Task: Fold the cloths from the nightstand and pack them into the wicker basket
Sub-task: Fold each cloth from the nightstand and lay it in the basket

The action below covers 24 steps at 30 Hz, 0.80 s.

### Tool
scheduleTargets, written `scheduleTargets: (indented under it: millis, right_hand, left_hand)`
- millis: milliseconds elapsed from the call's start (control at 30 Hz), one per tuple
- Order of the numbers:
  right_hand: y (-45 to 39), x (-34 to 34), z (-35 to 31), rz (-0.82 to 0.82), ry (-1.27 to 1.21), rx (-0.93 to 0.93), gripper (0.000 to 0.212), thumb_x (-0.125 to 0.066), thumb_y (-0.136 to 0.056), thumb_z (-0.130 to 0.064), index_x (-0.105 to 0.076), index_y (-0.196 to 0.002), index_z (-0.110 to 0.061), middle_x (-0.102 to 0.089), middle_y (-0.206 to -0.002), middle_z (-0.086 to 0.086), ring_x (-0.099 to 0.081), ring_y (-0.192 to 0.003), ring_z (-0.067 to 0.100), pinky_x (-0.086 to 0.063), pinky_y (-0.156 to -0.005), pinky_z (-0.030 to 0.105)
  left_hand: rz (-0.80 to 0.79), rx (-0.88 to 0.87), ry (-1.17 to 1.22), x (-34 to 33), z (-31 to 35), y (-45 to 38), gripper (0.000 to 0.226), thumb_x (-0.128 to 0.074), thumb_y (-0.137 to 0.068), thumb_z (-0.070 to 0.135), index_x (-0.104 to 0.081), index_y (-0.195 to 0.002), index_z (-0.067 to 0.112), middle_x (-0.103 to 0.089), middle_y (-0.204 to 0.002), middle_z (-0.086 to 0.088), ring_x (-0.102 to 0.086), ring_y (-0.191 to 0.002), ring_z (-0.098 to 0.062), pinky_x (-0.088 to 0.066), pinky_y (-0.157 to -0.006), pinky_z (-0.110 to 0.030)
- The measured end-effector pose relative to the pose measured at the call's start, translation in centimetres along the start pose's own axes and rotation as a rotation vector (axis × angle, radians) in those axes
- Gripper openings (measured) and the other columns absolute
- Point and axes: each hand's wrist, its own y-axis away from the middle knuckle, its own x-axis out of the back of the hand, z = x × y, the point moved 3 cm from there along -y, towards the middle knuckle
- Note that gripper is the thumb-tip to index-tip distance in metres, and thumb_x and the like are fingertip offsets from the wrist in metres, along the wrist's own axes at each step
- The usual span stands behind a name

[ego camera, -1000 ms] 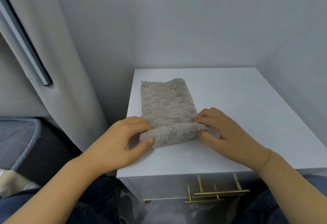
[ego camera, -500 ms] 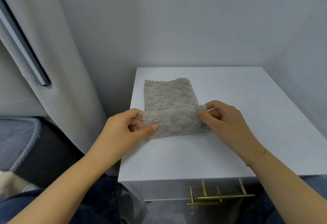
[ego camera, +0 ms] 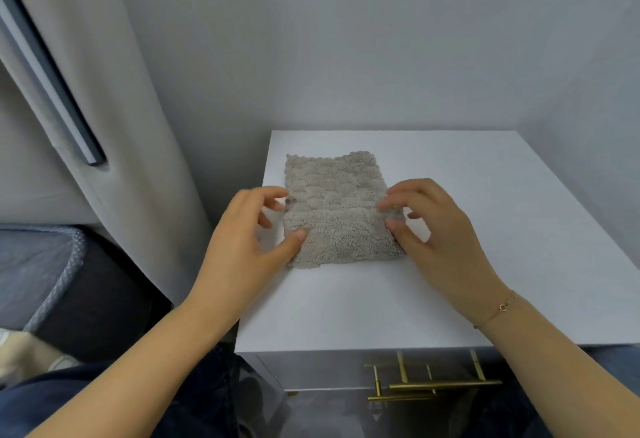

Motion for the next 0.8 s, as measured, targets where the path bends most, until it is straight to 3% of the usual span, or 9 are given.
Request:
scheduleTargets:
  millis: [67,133,200,267,367,567,700,800]
  right_hand:
    - [0.2,-0.2,-0.2,-0.036,0.089,0.128,0.019,-0.059,-0.092,-0.005,-0.071,-0.105,-0.012,-0.063,-0.109,-0.002,-0.055,-0.103,0.013,-0.038,-0.094,0.012]
    - [0.4,-0.1,-0.3,-0.103,0.09,0.16,0.024,-0.054,-0.095,-0.019,-0.071,-0.109,-0.01,-0.067,-0.107,-0.003,-0.056,-0.102,0.014,-0.04,-0.094,0.014]
    - [0.5,0.1,-0.4,-0.204,0.048,0.109,0.037,-0.051,-0.093,-0.036,-0.068,-0.117,-0.014,-0.066,-0.11,-0.009,-0.055,-0.104,0.009,-0.039,-0.094,0.014]
    - [0.7,0.3,-0.1,-0.273,0.001,0.05,0.047,-0.058,-0.087,-0.048,-0.064,-0.124,-0.019,-0.061,-0.115,-0.016,-0.051,-0.109,0.0,-0.034,-0.096,0.008]
    - [1.0,0.0,0.4,-0.302,-0.019,0.023,0.051,-0.065,-0.082,-0.041,-0.058,-0.13,-0.022,-0.05,-0.119,-0.028,-0.044,-0.113,-0.007,-0.027,-0.096,0.001]
    - [1.3,-0.1,0.4,-0.303,-0.016,0.005,0.045,-0.07,-0.084,-0.033,-0.056,-0.126,-0.031,-0.053,-0.115,-0.026,-0.048,-0.108,-0.001,-0.03,-0.094,0.002]
    - [1.6,1.1,-0.3,-0.354,-0.149,-0.133,0.034,-0.077,-0.081,-0.027,-0.063,-0.111,-0.033,-0.063,-0.109,-0.019,-0.056,-0.103,-0.002,-0.044,-0.086,0.011]
    - [1.7,1.5,-0.3,-0.345,-0.233,-0.232,0.022,-0.079,-0.077,-0.028,-0.069,-0.097,-0.029,-0.069,-0.094,-0.016,-0.061,-0.093,0.002,-0.044,-0.079,0.009]
  left_hand:
    - [-0.013,-0.179,-0.116,0.2,0.4,-0.3,0.029,-0.069,-0.086,0.033,-0.063,-0.113,0.029,-0.053,-0.111,0.015,-0.05,-0.099,-0.003,-0.039,-0.087,-0.013]
    - [-0.066,-0.332,-0.248,0.0,0.5,-0.3,0.023,-0.058,-0.093,0.033,-0.068,-0.112,0.024,-0.056,-0.115,0.011,-0.051,-0.105,-0.01,-0.043,-0.092,-0.028]
    - [-0.155,-0.374,-0.298,0.0,0.3,-0.2,0.032,-0.049,-0.096,0.037,-0.066,-0.12,0.023,-0.059,-0.118,0.013,-0.052,-0.11,-0.01,-0.046,-0.092,-0.038]
    - [-0.245,-0.344,-0.289,0.1,0.0,0.0,0.045,-0.044,-0.095,0.05,-0.058,-0.13,0.026,-0.056,-0.125,0.017,-0.048,-0.118,-0.005,-0.044,-0.098,-0.038]
    - [-0.321,-0.319,-0.299,0.1,-0.3,0.2,0.061,-0.045,-0.088,0.065,-0.046,-0.139,0.032,-0.048,-0.134,0.022,-0.041,-0.123,0.002,-0.037,-0.104,-0.032]
    - [-0.35,-0.311,-0.289,0.5,0.2,0.2,0.058,-0.051,-0.081,0.065,-0.051,-0.131,0.034,-0.053,-0.119,0.025,-0.046,-0.109,0.003,-0.041,-0.098,-0.03]
    - [-0.37,-0.361,-0.27,1.2,0.9,1.1,0.054,-0.045,-0.085,0.063,-0.051,-0.131,0.037,-0.055,-0.119,0.029,-0.048,-0.108,0.005,-0.034,-0.099,-0.022]
    - [-0.37,-0.325,-0.218,1.3,0.9,1.3,0.044,-0.045,-0.086,0.063,-0.059,-0.119,0.037,-0.059,-0.107,0.027,-0.052,-0.102,0.0,-0.039,-0.096,-0.026]
